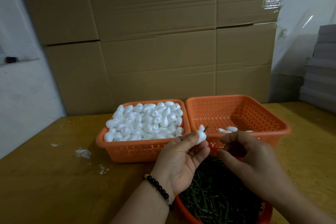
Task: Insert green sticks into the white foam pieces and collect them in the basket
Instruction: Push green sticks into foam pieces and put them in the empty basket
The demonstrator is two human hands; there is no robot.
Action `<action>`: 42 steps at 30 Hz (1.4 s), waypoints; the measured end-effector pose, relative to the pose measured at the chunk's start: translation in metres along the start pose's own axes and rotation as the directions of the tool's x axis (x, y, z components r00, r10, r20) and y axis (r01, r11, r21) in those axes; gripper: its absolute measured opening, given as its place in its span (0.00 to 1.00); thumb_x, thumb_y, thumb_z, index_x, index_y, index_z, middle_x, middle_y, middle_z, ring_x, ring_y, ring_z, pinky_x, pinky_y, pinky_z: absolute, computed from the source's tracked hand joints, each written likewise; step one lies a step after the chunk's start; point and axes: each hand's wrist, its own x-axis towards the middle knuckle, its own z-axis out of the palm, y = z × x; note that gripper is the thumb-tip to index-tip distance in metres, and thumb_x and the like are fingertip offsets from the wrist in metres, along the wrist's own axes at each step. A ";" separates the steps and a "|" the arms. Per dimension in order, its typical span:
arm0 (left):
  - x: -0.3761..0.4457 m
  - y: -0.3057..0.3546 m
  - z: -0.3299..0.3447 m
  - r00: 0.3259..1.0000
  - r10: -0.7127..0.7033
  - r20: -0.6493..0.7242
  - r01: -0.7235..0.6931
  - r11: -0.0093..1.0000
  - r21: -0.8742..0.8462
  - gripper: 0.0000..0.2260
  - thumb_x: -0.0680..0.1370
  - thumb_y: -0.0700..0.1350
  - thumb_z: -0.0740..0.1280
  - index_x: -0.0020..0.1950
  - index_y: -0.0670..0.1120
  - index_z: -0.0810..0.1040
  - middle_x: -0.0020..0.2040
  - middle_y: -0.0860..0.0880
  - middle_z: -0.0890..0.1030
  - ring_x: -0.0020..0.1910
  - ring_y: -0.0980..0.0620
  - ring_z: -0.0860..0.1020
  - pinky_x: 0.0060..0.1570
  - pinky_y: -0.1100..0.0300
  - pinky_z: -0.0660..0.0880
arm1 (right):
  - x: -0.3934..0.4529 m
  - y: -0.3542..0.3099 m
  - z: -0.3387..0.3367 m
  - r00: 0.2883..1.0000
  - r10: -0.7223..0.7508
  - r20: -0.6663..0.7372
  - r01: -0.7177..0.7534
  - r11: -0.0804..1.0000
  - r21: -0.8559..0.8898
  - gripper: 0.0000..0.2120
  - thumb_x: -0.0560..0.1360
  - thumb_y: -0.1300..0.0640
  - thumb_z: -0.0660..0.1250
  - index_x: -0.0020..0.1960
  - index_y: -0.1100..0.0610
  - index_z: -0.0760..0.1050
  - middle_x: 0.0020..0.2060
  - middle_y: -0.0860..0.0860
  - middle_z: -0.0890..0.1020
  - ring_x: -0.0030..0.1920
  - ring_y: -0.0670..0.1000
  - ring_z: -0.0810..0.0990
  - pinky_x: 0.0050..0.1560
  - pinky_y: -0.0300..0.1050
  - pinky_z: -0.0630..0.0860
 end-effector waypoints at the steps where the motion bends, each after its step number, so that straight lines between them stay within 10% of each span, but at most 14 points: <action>1: 0.001 0.000 0.001 1.000 0.008 -0.020 -0.008 1.000 0.022 0.08 0.67 0.36 0.72 0.44 0.36 0.81 0.38 0.41 0.83 0.34 0.51 0.82 0.33 0.60 0.80 | 0.000 -0.001 0.000 1.000 -0.006 0.005 0.007 1.000 -0.015 0.11 0.67 0.60 0.76 0.45 0.49 0.79 0.35 0.42 0.81 0.35 0.43 0.80 0.37 0.35 0.75; 11: 0.018 0.000 0.016 0.991 0.047 -0.122 -0.053 0.997 -0.047 0.05 0.76 0.28 0.64 0.50 0.33 0.75 0.45 0.37 0.81 0.44 0.43 0.83 0.38 0.58 0.82 | -0.002 -0.001 0.001 0.999 -0.031 0.026 0.033 0.996 -0.079 0.10 0.67 0.58 0.76 0.43 0.47 0.78 0.35 0.42 0.82 0.36 0.42 0.81 0.38 0.40 0.77; 17: 0.023 0.007 0.016 0.976 0.215 -0.027 -0.193 0.917 0.349 0.10 0.76 0.29 0.65 0.52 0.41 0.78 0.53 0.41 0.80 0.43 0.50 0.83 0.39 0.61 0.79 | 0.000 0.005 -0.006 0.999 0.028 -0.047 -0.032 0.996 -0.085 0.07 0.67 0.57 0.72 0.40 0.46 0.77 0.29 0.41 0.79 0.33 0.36 0.78 0.32 0.31 0.69; 22: 0.022 -0.003 0.007 0.939 0.213 0.270 -0.310 0.183 0.933 0.09 0.75 0.44 0.71 0.54 0.52 0.80 0.52 0.55 0.81 0.48 0.58 0.79 0.51 0.62 0.77 | 0.006 0.012 -0.015 0.987 0.081 -0.141 -0.092 0.993 -0.078 0.11 0.71 0.66 0.69 0.44 0.49 0.79 0.28 0.48 0.78 0.28 0.42 0.77 0.24 0.32 0.67; 25: 0.023 -0.012 0.010 0.837 0.229 0.497 -0.405 -0.352 0.844 0.08 0.78 0.49 0.67 0.55 0.49 0.79 0.54 0.50 0.80 0.53 0.52 0.78 0.52 0.61 0.72 | 0.006 0.011 -0.014 0.988 0.076 -0.131 -0.091 0.989 -0.112 0.11 0.72 0.66 0.70 0.47 0.51 0.79 0.32 0.46 0.78 0.32 0.37 0.77 0.26 0.32 0.67; 30: 0.022 -0.023 0.021 0.805 0.099 0.585 -0.365 -0.694 0.620 0.04 0.80 0.41 0.61 0.52 0.43 0.74 0.51 0.41 0.77 0.48 0.39 0.77 0.41 0.50 0.70 | 0.004 0.009 -0.014 0.993 0.022 -0.120 -0.044 0.982 -0.186 0.10 0.71 0.65 0.71 0.47 0.52 0.78 0.36 0.43 0.79 0.31 0.41 0.77 0.27 0.32 0.66; 42: 0.022 -0.009 0.018 0.828 0.139 0.543 -0.439 -0.439 0.783 0.06 0.78 0.49 0.65 0.45 0.49 0.72 0.51 0.48 0.76 0.48 0.50 0.75 0.45 0.59 0.70 | 0.002 0.010 -0.013 0.994 -0.029 -0.103 0.007 0.979 -0.203 0.13 0.69 0.67 0.72 0.46 0.50 0.78 0.37 0.41 0.78 0.33 0.41 0.77 0.31 0.32 0.67</action>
